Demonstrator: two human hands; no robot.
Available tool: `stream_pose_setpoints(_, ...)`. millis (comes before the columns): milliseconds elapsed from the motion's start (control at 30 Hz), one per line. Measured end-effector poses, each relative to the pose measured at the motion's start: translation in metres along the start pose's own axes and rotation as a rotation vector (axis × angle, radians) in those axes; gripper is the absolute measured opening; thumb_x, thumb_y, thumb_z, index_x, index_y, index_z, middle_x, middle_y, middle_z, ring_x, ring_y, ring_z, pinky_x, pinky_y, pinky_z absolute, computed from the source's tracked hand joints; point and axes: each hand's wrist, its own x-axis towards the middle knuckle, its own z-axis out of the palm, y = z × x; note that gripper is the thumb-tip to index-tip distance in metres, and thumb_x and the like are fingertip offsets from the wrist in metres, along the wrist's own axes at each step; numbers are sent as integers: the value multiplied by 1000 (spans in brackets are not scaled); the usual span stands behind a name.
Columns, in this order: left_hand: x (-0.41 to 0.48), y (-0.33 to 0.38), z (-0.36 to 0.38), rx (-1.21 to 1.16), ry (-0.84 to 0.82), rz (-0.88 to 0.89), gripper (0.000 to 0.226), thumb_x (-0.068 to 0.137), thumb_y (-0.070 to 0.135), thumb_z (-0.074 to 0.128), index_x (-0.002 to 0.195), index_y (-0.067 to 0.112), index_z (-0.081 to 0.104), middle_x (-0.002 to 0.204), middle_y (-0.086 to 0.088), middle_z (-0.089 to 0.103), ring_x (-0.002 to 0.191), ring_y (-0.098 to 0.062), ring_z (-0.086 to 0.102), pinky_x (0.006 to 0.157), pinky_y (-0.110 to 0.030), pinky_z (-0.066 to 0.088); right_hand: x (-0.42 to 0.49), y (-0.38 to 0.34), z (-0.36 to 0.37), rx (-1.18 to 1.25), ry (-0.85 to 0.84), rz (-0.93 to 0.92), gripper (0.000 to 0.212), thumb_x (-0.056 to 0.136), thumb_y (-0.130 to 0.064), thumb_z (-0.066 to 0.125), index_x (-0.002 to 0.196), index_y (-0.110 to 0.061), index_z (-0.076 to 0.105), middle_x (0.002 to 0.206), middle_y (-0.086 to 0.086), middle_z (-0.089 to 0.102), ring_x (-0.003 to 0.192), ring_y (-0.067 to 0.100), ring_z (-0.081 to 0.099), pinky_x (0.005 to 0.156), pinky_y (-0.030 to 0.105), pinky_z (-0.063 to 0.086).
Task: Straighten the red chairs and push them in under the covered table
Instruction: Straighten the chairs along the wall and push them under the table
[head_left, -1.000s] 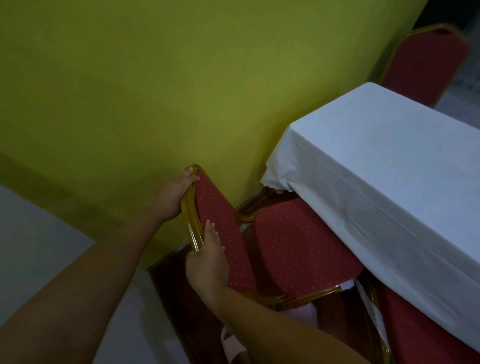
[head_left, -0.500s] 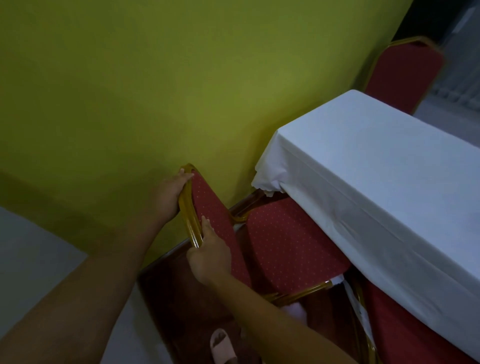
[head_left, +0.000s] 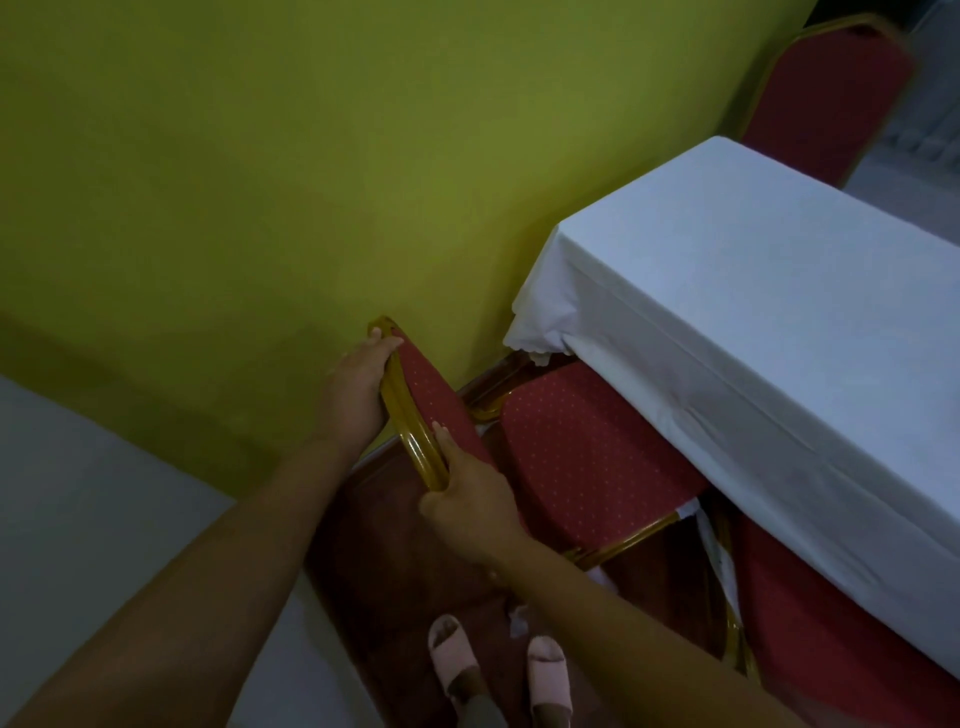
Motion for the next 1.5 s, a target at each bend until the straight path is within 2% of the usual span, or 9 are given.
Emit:
stream_pose_setpoints(100, -10, 12, 7, -9, 19, -10, 51, 82, 3, 62, 131, 14, 52, 145, -18, 43, 132, -33, 44, 105, -48, 40, -7, 14, -14, 6, -25, 0, 87, 69, -24, 55, 148, -39, 22, 112, 5, 67, 85, 24, 65, 72, 30, 47)
stream_pose_setpoints(200, -19, 21, 16, 17, -1, 17, 49, 82, 7, 64, 129, 15, 52, 147, -17, 40, 137, -33, 38, 108, -47, 35, -18, 32, -28, -8, -49, -17, 87, 67, -23, 53, 147, -41, 24, 77, -15, 52, 52, 0, 43, 52, 15, 32)
stream_pose_setpoints(400, -19, 30, 19, 15, -23, 72, 40, 77, -1, 63, 115, 10, 57, 145, -22, 42, 137, -35, 36, 110, -50, 33, -25, 44, -36, -18, -27, -17, 86, 67, -20, 53, 145, -44, 25, 59, -17, 41, 44, 2, 41, 48, 19, 32)
stream_pose_setpoints(633, 9, 12, 1, 179, -26, 109, 39, 71, -6, 65, 106, 10, 57, 135, -20, 53, 130, -35, 47, 109, -47, 32, -4, 18, -32, 12, -45, -42, 85, 71, -18, 57, 148, -35, 25, 105, 4, 67, 69, 10, 50, 70, 35, 49)
stream_pose_setpoints(733, 16, 19, -2, 143, 35, 77, 32, 77, -1, 62, 105, 12, 57, 124, -16, 62, 113, -37, 58, 95, -46, 43, 10, 10, -39, -5, -59, -77, 83, 75, -16, 58, 149, -30, 23, 129, 10, 60, 76, 15, 54, 71, 33, 47)
stream_pose_setpoints(900, 8, 27, 0, 118, 83, 79, 28, 79, 2, 61, 106, 11, 57, 116, -11, 64, 100, -35, 61, 65, -33, 38, 6, 18, -41, -7, -91, -97, 82, 77, -17, 60, 150, -26, 24, 128, 15, 60, 76, 15, 50, 68, 31, 43)
stream_pose_setpoints(1033, -13, 37, 6, 104, 81, 111, 28, 77, -1, 64, 103, 7, 59, 119, -17, 63, 111, -36, 59, 78, -40, 47, -15, 32, -39, -15, -74, -80, 83, 77, -18, 60, 150, -30, 22, 133, 11, 57, 100, 30, 62, 85, 36, 47)
stream_pose_setpoints(1200, -47, 22, 7, 118, 67, 100, 31, 76, 23, 51, 102, 8, 60, 131, -24, 56, 125, -33, 52, 109, -46, 30, -40, 38, -26, 40, -132, -90, 86, 76, -19, 61, 150, -32, 19, 155, -3, 31, 136, 16, 38, 108, 30, 35)
stream_pose_setpoints(1500, -87, 17, 6, -156, 197, -99, 35, 74, 15, 50, 106, 5, 57, 144, -20, 44, 136, -28, 38, 106, -40, 35, -52, 37, -10, 63, -238, -165, 85, 79, -13, 59, 151, -28, 16, 158, -5, 21, 143, 10, 22, 117, 34, 25)
